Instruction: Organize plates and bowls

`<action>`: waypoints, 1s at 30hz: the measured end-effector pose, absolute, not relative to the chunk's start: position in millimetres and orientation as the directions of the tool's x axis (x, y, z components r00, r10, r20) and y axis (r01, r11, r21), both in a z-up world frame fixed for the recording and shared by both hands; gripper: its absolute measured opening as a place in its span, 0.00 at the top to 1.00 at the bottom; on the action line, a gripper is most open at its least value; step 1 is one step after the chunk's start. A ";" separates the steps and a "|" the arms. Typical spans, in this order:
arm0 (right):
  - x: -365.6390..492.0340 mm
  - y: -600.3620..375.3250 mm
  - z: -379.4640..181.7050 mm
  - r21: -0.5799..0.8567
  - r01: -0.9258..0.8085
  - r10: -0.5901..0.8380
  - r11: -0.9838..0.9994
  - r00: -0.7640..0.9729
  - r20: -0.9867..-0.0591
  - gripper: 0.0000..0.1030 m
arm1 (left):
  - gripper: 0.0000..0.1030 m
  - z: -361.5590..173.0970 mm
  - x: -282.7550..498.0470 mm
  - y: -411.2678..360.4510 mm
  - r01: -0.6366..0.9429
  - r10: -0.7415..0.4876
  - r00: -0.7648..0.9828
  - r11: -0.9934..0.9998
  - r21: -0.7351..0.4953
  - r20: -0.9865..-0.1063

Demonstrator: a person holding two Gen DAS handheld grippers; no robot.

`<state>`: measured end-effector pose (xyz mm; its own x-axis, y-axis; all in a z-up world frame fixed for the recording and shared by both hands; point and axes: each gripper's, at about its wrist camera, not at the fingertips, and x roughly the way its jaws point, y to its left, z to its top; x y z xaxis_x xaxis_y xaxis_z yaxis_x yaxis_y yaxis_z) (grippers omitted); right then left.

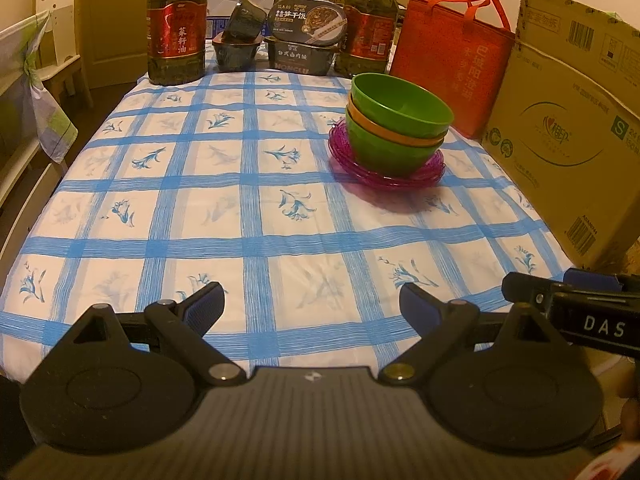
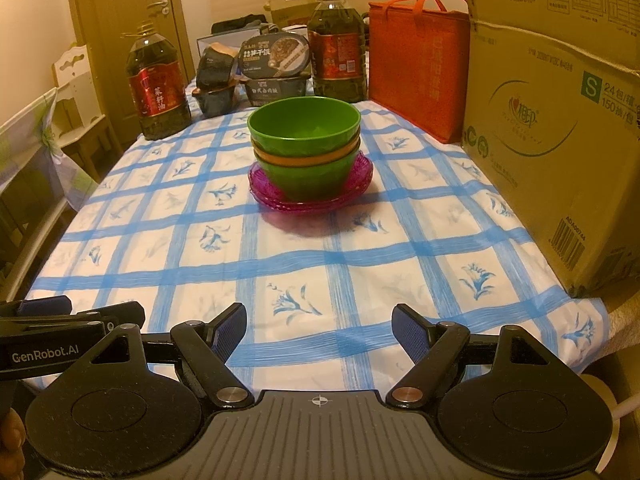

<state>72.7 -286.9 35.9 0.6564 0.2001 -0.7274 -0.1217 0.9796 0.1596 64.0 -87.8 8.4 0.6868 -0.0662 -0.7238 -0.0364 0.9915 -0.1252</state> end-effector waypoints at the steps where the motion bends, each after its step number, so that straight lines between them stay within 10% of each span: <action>1: 72.5 -287.0 35.8 0.159 -0.121 0.200 0.980 0.656 -0.728 0.23 | 0.09 8.4 64.4 -87.5 -0.038 -0.065 0.687 0.991 -0.125 -0.724; 30: 73.5 -289.4 35.3 0.159 -0.121 0.199 0.980 0.655 -0.729 0.23 | 0.09 10.2 64.0 -86.5 -0.033 -0.064 0.691 0.992 -0.120 -0.720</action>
